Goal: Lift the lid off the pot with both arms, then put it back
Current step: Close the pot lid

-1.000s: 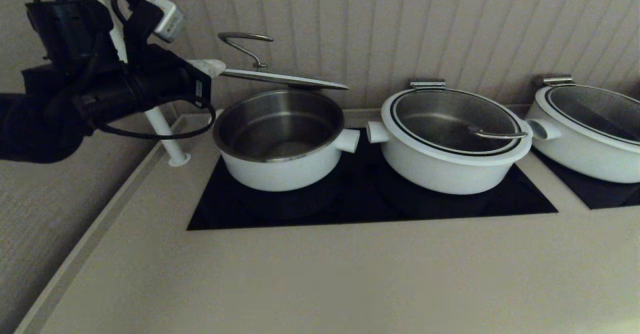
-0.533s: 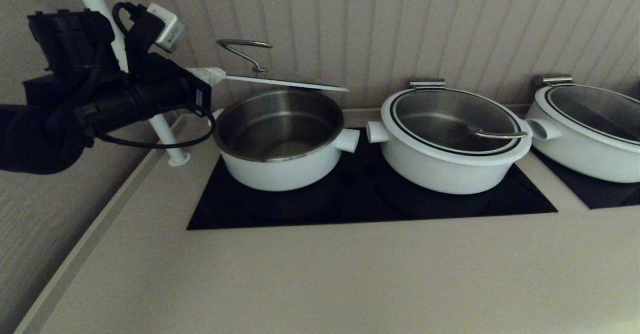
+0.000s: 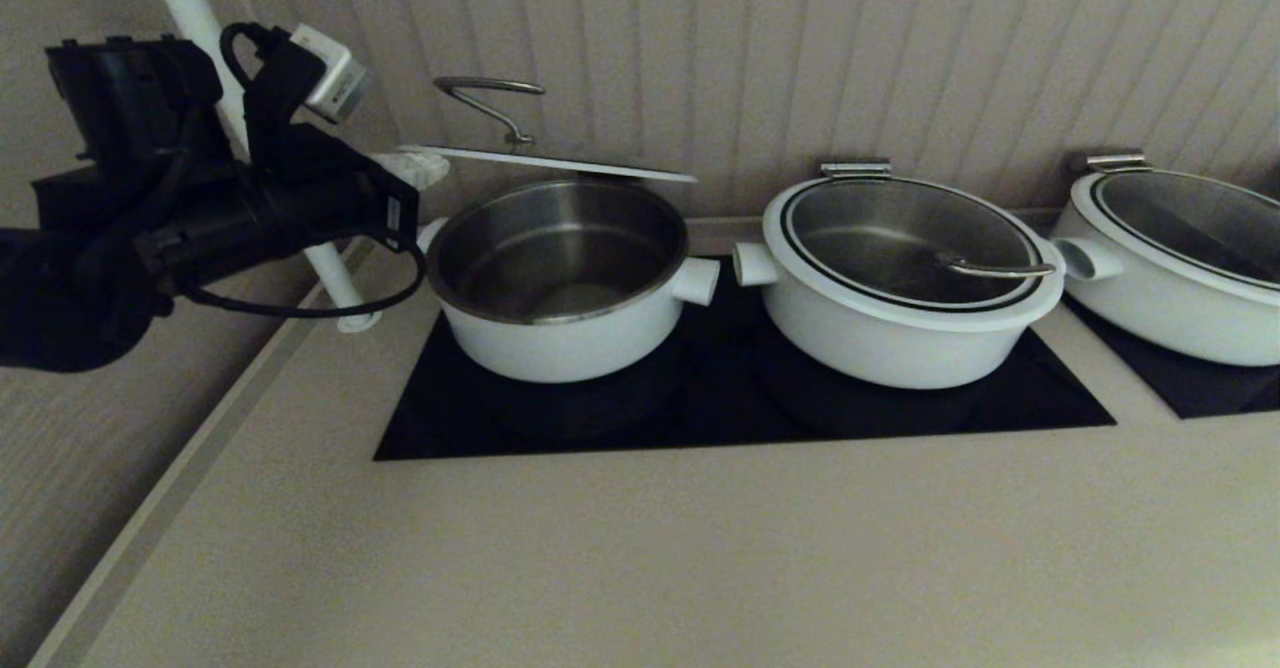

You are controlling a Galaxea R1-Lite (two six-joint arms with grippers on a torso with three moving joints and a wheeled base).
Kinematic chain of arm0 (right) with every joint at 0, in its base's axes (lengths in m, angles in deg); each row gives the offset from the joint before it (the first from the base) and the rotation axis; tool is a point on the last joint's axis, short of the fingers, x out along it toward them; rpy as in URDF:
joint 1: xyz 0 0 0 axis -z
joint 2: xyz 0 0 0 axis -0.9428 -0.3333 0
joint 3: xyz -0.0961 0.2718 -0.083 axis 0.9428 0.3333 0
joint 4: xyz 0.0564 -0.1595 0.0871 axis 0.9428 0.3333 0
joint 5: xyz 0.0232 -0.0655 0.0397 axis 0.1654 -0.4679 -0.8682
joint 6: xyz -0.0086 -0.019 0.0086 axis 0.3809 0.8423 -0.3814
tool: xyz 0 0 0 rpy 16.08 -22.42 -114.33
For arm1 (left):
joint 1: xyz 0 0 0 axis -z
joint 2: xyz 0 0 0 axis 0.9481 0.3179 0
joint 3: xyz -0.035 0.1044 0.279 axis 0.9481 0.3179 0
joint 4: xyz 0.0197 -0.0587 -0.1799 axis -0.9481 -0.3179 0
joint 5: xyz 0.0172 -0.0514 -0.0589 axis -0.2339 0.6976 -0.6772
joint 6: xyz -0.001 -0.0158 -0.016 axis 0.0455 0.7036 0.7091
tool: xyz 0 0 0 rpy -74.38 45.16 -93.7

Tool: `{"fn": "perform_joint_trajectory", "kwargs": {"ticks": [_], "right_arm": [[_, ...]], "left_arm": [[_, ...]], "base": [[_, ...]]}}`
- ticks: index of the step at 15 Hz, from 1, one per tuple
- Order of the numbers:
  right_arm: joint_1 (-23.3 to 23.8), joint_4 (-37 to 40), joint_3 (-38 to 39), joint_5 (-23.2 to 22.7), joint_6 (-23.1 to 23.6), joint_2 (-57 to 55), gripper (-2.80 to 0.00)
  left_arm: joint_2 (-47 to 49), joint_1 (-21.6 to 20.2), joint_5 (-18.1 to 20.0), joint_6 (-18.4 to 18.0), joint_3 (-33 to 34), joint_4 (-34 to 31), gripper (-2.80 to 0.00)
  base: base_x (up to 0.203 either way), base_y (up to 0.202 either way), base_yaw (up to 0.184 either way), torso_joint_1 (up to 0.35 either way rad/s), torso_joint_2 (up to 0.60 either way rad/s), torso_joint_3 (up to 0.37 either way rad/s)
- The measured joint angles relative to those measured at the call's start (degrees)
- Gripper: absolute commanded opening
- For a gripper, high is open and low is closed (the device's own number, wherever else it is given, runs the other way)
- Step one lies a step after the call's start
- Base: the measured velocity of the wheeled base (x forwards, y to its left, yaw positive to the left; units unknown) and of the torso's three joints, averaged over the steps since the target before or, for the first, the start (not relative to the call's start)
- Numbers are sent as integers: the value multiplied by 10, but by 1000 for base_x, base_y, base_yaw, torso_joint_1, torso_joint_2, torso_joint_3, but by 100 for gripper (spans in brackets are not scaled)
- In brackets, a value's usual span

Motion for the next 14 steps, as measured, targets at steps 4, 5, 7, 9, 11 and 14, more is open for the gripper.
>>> {"fn": "perform_joint_trajectory", "kwargs": {"ticks": [4, 5, 7, 9, 11, 14], "right_arm": [[0, 0, 0, 0, 0, 0, -280], [0, 0, 0, 0, 0, 0, -280], [0, 0, 0, 0, 0, 0, -280], [0, 0, 0, 0, 0, 0, -280], [0, 0, 0, 0, 0, 0, -280], [0, 0, 0, 0, 0, 0, -280]], "left_arm": [[-14, 0, -1, 1, 26, 0, -280], [-15, 0, -1, 1, 26, 1, -280], [-14, 0, -1, 1, 18, 17, -280], [-7, 0, -2, 3, 4, 50, -280], [4, 0, -3, 4, -15, 61, -280], [22, 0, -2, 2, -33, 62, -280]], "base": [[0, 0, 0, 0, 0, 0], [0, 0, 0, 0, 0, 0], [0, 0, 0, 0, 0, 0], [0, 0, 0, 0, 0, 0], [0, 0, 0, 0, 0, 0], [0, 0, 0, 0, 0, 0]]}}
